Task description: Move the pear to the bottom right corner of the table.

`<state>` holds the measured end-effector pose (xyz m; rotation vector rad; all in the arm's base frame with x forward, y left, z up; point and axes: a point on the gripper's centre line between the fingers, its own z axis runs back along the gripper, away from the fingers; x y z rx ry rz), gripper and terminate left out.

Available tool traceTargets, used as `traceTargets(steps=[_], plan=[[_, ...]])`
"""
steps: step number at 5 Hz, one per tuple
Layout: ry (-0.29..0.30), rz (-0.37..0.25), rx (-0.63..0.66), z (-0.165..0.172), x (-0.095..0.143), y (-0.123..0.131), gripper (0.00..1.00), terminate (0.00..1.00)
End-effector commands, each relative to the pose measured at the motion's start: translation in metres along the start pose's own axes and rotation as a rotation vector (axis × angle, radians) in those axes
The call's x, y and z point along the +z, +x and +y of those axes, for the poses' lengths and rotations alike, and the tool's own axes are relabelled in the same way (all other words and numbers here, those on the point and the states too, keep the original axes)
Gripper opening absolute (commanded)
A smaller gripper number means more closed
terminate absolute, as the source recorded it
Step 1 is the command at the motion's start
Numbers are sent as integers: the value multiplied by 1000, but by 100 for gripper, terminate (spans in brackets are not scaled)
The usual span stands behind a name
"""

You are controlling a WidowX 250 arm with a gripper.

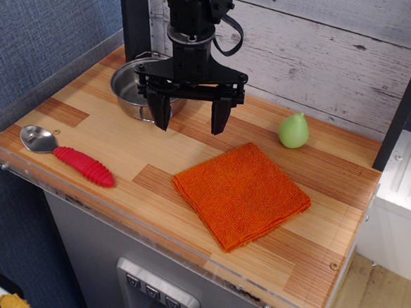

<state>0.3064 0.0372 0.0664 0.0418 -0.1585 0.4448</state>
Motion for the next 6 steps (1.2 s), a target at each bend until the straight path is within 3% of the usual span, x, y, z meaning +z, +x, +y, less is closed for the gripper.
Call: traceTargets(steps=[1,5,6], plan=[[0,0,0,0,0,0,100,0],[-54,-106,-316,-90,26,25,100,0],[-38,-85,-368,-102,14,39,100,0]])
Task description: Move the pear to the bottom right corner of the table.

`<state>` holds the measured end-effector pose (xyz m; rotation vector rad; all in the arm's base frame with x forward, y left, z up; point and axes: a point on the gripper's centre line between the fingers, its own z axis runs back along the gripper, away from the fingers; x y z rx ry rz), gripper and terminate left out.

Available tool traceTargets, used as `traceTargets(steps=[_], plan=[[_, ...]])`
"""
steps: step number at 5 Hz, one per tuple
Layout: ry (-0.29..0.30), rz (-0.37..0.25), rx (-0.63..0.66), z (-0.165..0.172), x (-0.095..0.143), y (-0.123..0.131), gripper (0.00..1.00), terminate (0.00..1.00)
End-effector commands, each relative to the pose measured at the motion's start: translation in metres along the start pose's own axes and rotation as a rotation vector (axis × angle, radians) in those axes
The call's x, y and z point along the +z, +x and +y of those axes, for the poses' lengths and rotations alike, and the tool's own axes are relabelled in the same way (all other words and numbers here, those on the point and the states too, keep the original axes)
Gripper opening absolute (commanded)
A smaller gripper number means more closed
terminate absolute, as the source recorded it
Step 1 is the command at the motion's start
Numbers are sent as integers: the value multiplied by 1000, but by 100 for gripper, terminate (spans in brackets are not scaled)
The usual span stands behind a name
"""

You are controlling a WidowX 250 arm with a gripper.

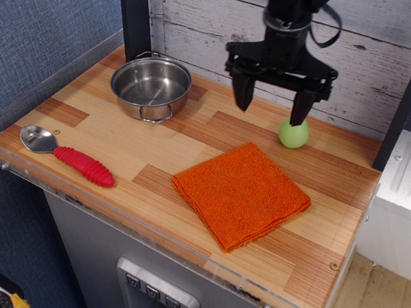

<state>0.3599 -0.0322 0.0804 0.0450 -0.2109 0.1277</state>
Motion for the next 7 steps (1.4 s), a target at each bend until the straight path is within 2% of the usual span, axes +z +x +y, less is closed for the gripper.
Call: traceTargets(steps=[1,3,5,6,7], plan=[[-3,1,-91,-15,-16,34,100,0],[-50,6,-112,-23,-28,36,100,0],[-23,70,-111,-27,-44,35,100,0],[-34,71,-119,-28,-47,35,100,0],[-46,68,-116,-30,-49,35,0,0]])
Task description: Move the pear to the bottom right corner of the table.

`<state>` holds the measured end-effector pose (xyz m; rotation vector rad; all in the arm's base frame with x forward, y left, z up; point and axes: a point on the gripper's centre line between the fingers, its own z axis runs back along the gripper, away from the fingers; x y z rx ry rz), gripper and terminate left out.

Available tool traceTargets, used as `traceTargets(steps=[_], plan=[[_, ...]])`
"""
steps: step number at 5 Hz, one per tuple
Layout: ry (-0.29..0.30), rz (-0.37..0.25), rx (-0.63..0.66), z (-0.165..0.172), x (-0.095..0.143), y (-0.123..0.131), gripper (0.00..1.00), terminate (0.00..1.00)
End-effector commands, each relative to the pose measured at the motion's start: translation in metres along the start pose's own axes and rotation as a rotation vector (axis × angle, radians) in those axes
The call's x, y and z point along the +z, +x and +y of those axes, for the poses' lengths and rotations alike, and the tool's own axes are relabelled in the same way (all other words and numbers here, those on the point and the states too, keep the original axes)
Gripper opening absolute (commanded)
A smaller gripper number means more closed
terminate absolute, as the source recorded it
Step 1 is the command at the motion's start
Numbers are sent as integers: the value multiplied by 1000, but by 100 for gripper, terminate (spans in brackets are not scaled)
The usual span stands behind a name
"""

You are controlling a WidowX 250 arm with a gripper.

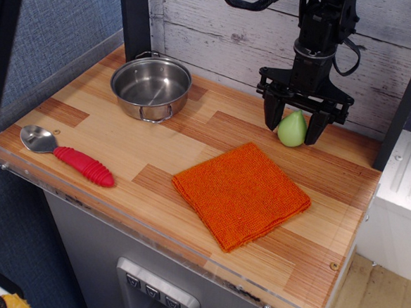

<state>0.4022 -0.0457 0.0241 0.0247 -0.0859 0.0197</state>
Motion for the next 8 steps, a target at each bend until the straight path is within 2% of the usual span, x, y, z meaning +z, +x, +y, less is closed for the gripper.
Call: traceTargets(steps=[1,2,3,4,6,8], plan=[[-26,-60,-3,-9,15,7,0,0],[-24,-63,7,-8,19,5,0,0],[51,-19,58,-4,28,-1,0,0],[91,-16,79,-8,40,-12,0,0],[76,-43,114,-27,58,-59,0,0],[22,-78,117,-56,53,-110,0,0]])
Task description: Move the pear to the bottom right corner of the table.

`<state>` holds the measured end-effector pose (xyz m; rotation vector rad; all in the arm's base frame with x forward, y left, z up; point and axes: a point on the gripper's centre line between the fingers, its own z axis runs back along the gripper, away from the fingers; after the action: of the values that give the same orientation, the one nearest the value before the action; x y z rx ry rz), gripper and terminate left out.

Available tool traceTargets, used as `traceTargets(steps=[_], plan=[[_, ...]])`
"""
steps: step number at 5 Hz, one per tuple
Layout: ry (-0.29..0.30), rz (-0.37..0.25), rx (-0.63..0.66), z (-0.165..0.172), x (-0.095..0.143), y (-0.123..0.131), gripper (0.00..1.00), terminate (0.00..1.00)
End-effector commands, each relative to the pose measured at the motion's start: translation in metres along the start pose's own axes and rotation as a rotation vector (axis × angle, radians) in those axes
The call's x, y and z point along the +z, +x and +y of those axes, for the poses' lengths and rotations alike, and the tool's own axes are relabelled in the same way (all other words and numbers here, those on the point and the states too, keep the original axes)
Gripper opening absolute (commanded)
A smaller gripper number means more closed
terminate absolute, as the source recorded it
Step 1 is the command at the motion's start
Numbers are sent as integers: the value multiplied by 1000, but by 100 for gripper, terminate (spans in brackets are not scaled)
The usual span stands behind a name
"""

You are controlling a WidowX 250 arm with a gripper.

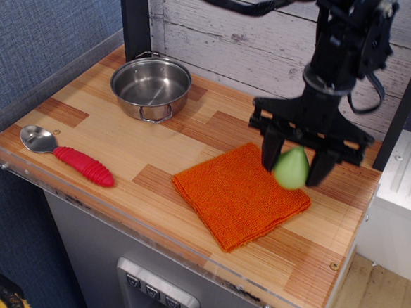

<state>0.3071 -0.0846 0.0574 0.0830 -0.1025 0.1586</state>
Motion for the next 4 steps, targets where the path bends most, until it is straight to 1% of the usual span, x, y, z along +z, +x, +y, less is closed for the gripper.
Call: traceTargets(steps=[1,2,3,4], plan=[[-76,-50,-37,-30,1,-40,0,0],[-67,-88,-103,-40,-9,-52,0,0],[-105,-129,-91,-38,-17,-66,0,0],[-112,-123,-92,-38,-21,-72,0,0]])
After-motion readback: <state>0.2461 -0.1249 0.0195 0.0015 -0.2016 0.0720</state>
